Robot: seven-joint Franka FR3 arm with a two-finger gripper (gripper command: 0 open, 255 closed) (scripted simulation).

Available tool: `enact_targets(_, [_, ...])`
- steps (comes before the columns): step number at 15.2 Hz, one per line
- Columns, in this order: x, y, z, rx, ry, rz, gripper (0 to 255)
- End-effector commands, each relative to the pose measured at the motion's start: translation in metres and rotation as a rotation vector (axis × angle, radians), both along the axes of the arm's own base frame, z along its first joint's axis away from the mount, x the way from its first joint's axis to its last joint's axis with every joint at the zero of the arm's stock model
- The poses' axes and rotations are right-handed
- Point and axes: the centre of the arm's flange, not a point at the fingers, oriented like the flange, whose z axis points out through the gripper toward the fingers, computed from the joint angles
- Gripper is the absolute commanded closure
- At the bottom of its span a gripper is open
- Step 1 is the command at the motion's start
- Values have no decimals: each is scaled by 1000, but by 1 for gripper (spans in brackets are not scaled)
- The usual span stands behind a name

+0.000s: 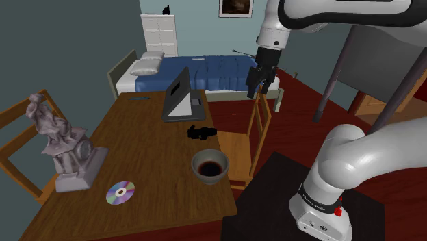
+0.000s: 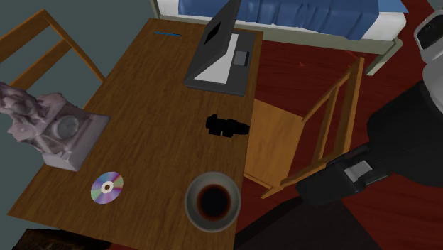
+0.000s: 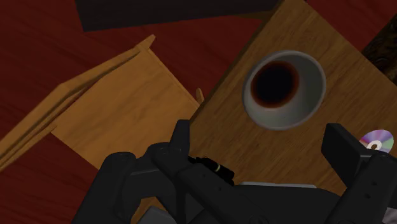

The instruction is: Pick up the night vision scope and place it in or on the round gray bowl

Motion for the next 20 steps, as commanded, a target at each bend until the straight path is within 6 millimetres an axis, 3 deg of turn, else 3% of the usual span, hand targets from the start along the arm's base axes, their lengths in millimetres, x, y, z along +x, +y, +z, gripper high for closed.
enact_targets(1, [0, 0, 0, 0, 0, 0, 0])
enact_targets(20, [217, 19, -146, -155, 71, 310, 0])
